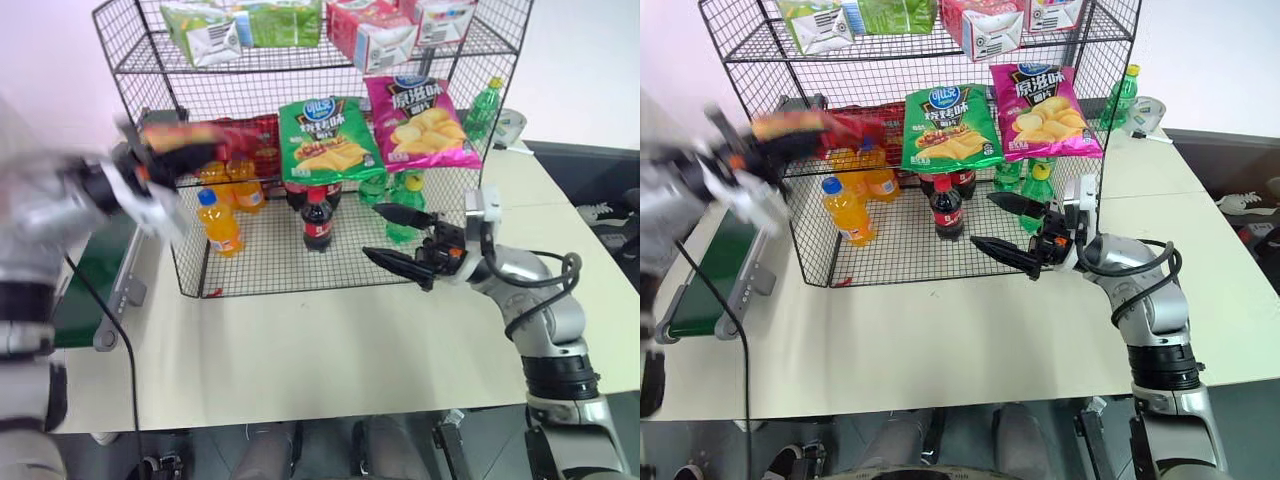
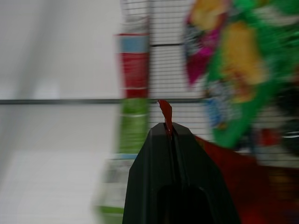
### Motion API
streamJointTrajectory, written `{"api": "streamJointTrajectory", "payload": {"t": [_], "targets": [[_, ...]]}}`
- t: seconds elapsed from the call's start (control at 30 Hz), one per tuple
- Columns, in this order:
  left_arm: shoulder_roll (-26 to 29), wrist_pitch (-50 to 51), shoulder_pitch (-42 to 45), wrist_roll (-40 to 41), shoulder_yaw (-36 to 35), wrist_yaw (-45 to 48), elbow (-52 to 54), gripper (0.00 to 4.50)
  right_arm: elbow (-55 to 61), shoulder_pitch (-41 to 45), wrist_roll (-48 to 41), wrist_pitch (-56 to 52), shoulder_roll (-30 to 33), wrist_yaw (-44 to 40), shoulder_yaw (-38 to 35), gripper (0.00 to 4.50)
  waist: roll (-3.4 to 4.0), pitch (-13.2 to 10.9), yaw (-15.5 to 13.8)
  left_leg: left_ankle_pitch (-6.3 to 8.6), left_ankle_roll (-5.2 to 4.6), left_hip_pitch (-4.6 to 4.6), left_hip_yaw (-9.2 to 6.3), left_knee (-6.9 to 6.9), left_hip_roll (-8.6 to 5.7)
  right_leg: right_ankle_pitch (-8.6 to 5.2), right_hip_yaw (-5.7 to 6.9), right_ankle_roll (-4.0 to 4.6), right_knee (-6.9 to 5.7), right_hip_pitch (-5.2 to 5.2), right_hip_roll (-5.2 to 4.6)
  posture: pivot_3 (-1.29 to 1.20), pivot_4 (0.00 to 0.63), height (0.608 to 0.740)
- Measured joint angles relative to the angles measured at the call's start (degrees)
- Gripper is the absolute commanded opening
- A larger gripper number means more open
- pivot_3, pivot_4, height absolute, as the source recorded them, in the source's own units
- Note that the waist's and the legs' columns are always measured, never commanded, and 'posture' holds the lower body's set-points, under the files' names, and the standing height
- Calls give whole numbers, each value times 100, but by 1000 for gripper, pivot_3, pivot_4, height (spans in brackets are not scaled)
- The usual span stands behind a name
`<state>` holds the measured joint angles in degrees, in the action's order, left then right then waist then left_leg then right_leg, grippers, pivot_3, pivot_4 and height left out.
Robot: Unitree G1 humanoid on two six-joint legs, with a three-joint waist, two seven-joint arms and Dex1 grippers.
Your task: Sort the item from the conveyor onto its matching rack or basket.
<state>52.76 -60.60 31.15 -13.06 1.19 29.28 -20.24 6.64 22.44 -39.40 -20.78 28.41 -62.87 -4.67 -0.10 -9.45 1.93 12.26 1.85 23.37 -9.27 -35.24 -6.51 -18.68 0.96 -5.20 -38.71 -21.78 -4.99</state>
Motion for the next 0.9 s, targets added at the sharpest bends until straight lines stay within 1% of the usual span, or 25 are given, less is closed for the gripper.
{"api": "streamJointTrajectory", "payload": {"t": [0.07, 0.17, 0.23, 0.33, 0.43, 0.63, 0.8, 0.9], "targets": [[-112, 227, -702, 3, 37, 30, 390, 62, 2, -13, 23, 9, 22, -41, -7, 4500, -15, -6, 11, 12, -20, 16, 4, -1, 0, 0, -8, 1, -21, -30, 0, 0, 150, 740], [-134, 530, -842, 18, -46, -7, 788, 62, 2, -11, 39, 13, 30, -85, -5, 4500, -16, -6, -39, 11, -19, 16, 10, -3, -1, 0, -14, 1, -38, -41, -1, 0, 150, 740], [-134, 754, -748, 50, -159, -72, 884, 62, 0, -9, 41, 16, 30, -116, -6, 4500, -15, -6, -84, 11, -19, 13, 20, -2, 0, 0, -20, 1, -42, -43, -1, 0, 150, 740], [-140, 1117, -285, 86, -250, -168, 727, 62, -25, -2, 64, 34, 23, -168, -1, 4500, -16, -5, -102, 11, -19, 13, 24, -5, -1, 0, -22, 1, -42, -44, 0, 0, 150, 740], [-132, 1230, 82, 113, -277, -205, 605, 62, -47, 2, 108, 84, 12, -193, 8, 4500, -17, -5, -95, 11, -19, 13, 32, -5, -1, 0, -27, 1, -43, -45, 0, 0, 150, 740], [-231, 1265, 295, 134, -122, -38, 184, 62, -71, 0, 157, 154, 37, -345, 7, 4500, -17, -5, -75, 11, -19, 12, 47, -5, 3, 0, -39, 1, -53, -54, 4, 0, 150, 740], [-278, 978, 352, 118, 50, 67, -149, 62, -81, 4, 208, 202, 53, -346, -12, 4500, -17, -5, -84, 11, -19, 12, 52, -5, 4, 0, -44, 1, -53, -56, 3, 0, 150, 740], [-303, 975, 656, 118, 136, 112, -484, 62, -81, 5, 209, 202, 45, -331, -12, 4500, -18, -4, -91, 11, -19, 12, 52, -6, 4, 1, -44, 0, -54, -56, 3, 0, 150, 740]]}}
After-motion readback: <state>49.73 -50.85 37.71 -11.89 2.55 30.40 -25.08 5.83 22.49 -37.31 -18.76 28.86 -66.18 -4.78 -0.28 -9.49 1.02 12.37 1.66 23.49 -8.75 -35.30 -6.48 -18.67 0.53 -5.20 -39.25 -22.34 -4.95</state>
